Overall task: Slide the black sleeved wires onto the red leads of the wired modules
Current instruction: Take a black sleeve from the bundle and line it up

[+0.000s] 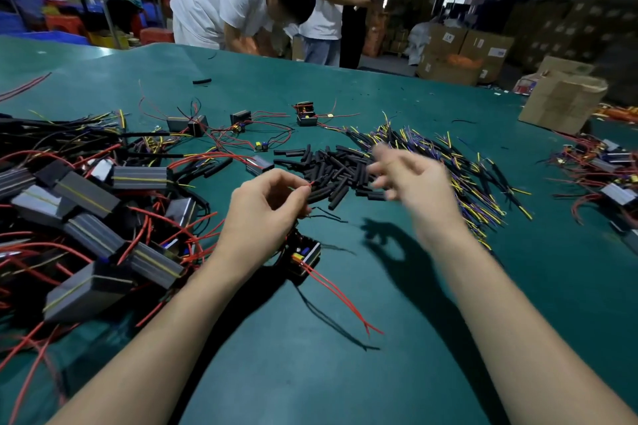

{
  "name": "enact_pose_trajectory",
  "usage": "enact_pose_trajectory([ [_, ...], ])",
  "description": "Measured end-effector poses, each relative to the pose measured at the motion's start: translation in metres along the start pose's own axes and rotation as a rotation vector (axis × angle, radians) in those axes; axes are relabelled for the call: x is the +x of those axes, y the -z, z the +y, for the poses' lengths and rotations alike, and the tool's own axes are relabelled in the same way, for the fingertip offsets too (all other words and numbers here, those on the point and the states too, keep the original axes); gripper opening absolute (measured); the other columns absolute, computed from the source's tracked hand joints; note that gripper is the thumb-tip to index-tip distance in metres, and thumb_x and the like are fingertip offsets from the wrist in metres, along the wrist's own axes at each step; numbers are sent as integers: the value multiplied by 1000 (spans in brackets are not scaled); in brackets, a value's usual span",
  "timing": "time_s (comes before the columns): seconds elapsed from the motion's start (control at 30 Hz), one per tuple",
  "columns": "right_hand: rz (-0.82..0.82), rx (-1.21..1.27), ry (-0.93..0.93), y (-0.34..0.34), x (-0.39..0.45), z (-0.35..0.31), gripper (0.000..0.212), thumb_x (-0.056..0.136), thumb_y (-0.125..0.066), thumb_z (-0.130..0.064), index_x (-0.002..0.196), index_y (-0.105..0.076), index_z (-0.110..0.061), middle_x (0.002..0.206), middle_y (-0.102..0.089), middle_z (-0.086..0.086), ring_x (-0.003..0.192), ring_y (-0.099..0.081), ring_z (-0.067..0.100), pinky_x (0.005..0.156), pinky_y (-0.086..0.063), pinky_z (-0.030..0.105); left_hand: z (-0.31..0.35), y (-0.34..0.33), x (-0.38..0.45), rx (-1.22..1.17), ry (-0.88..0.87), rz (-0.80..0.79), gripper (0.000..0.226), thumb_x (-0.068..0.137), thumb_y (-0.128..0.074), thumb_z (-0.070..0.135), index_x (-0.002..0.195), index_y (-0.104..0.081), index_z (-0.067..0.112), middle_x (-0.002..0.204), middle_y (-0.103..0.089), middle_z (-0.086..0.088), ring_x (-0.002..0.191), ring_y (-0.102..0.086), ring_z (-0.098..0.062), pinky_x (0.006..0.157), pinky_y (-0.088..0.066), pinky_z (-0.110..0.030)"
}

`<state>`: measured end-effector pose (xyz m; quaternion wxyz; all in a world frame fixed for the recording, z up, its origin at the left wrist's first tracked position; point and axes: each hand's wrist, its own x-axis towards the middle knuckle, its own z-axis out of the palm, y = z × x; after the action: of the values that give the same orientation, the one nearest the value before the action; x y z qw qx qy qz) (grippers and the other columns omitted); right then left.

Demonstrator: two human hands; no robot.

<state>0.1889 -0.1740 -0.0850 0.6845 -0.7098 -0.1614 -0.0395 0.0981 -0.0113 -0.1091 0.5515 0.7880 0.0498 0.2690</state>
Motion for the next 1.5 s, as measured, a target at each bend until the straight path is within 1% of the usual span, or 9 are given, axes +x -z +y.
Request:
enact_pose_trajectory([
  [0.13, 228, -260, 19, 37, 28, 11, 14, 90, -62, -16, 86, -71, -8, 72, -67, 2, 58, -54, 5, 60, -45, 19, 0, -3, -3, -46, 17, -39, 7, 93, -58, 12, 87, -60, 10, 74, -71, -4, 73, -68, -14, 79, -53, -35],
  [0.33, -97, -930, 119, 27, 46, 35, 16, 86, -61, -14, 91, -76, -16, 81, -66, -4, 81, -58, 14, 76, -41, 23, -1, -3, -4, 64, -75, -98, 11, 89, -63, 21, 83, -54, 19, 86, -65, 3, 80, -59, -23, 74, -45, -36],
  [0.47, -241, -1138, 130, 22, 47, 41, 14, 87, -63, -21, 98, -72, -20, 98, -68, 0, 97, -61, 23, 79, -49, 32, -3, -1, -5, 124, -38, -146, 17, 83, -70, 28, 87, -54, 25, 96, -64, 12, 101, -56, -21, 95, -42, -39],
  [0.57, -233, -1157, 173, 20, 44, 42, 15, 89, -61, -20, 102, -69, -18, 97, -68, 1, 95, -61, 23, 72, -44, 28, -4, -1, -5, 144, -45, -176, 22, 81, -72, 23, 81, -50, 27, 92, -68, 13, 106, -57, -16, 102, -37, -45],
  [0.73, -260, -1154, 230, 17, 41, 43, 16, 91, -57, -16, 104, -66, -12, 99, -64, 3, 89, -57, 22, 69, -41, 28, -5, -1, -3, 104, -103, -187, 13, 80, -73, 9, 85, -61, 10, 80, -68, 2, 80, -63, -11, 83, -49, -28],
  [0.97, -296, -1102, 156, 10, 43, 45, 19, 86, -59, -13, 103, -63, -6, 85, -58, 3, 81, -54, 21, 70, -43, 29, -12, -1, 3, 131, -55, -65, 13, 88, -65, 9, 98, -73, 13, 92, -71, -2, 86, -64, -11, 81, -48, -20],
  [1.2, -216, -953, 153, 7, 46, 46, 14, 86, -68, -15, 98, -67, -9, 79, -59, 1, 77, -52, 18, 65, -31, 23, -19, 1, 8, 37, 44, -17, 18, 94, -55, 13, 85, -68, 21, 83, -70, 3, 80, -62, -12, 80, -46, -28],
  [1.37, -169, -809, 126, 4, 50, 44, 10, 86, -68, -14, 94, -71, -9, 70, -58, -8, 64, -49, -4, 56, -33, 4, -19, 2, 10, -120, 89, 18, 23, 98, -48, 10, 83, -60, 22, 65, -66, 2, 61, -56, -7, 67, -46, -23],
  [1.5, -251, -911, 125, -1, 51, 47, 23, 85, -68, -16, 108, -68, -12, 84, -60, -1, 68, -50, 10, 62, -36, 13, -21, 1, 11, -136, 121, 84, 20, 99, -46, 13, 83, -55, 22, 63, -59, 1, 57, -49, -12, 57, -40, -21],
])
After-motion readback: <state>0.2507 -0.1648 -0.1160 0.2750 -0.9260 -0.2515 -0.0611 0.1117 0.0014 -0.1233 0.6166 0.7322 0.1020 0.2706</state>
